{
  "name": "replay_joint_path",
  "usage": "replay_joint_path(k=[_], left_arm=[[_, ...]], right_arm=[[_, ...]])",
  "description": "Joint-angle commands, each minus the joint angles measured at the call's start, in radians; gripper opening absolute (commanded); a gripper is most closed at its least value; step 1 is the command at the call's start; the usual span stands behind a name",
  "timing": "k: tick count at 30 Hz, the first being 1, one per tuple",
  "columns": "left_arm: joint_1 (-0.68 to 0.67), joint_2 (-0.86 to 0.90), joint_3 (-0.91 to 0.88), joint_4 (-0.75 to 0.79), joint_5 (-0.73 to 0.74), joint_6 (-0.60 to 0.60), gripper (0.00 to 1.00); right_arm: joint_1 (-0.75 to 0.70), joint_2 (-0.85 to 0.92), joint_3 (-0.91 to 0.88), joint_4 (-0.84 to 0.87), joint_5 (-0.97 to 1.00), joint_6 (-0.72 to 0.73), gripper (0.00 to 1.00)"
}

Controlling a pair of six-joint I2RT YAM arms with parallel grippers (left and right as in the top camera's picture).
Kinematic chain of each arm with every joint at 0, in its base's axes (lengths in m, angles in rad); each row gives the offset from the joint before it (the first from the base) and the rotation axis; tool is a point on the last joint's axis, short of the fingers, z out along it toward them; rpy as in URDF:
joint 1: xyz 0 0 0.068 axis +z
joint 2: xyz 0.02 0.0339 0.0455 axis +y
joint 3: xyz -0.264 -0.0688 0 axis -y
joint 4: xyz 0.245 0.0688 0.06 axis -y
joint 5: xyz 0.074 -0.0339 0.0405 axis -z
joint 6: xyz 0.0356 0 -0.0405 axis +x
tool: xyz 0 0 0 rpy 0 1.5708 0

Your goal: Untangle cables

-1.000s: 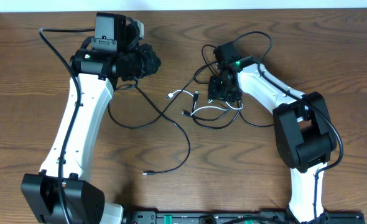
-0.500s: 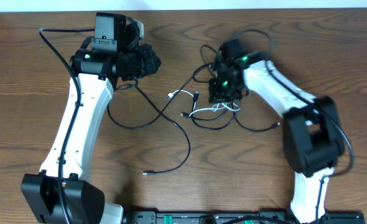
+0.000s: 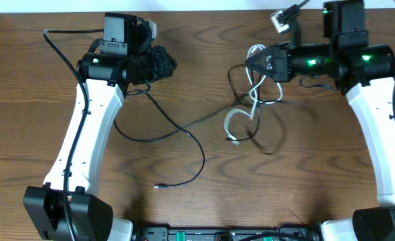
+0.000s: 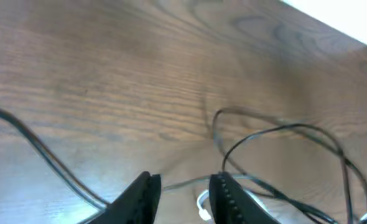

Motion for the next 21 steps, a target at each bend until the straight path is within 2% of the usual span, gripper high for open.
replay_joint_path(k=[1,4,6,8,10,15,21], left_arm=[[-0.055,0.015,0.001,0.043,-0.005,0.0,0.49],[-0.101,0.023,0.001,0.09,0.004,0.0,0.66],[-0.139,0.053,0.001,0.154,0.098,0.008,0.77],[-0.156,0.1,0.001,0.211,0.209,0.006,0.83],[-0.159,0.157,0.001,0.257,0.28,-0.027,0.87],[-0.159,0.274,0.001,0.371,0.386,-0.19,0.91],[-0.16,0.331,0.001,0.546,0.443,-0.454,0.96]], right_arm=[[-0.037,-0.002,0.006,0.0,-0.125,0.028,0.01],[-0.037,-0.002,0.006,0.001,-0.125,0.028,0.01],[-0.037,-0.002,0.006,-0.002,-0.125,0.028,0.01],[-0.037,-0.002,0.006,-0.002,-0.124,0.027,0.01],[-0.037,-0.002,0.006,-0.002,-0.124,0.027,0.01],[-0.038,-0.002,0.006,-0.003,-0.111,0.027,0.01],[-0.038,-0.002,0.006,-0.006,-0.081,0.027,0.01]])
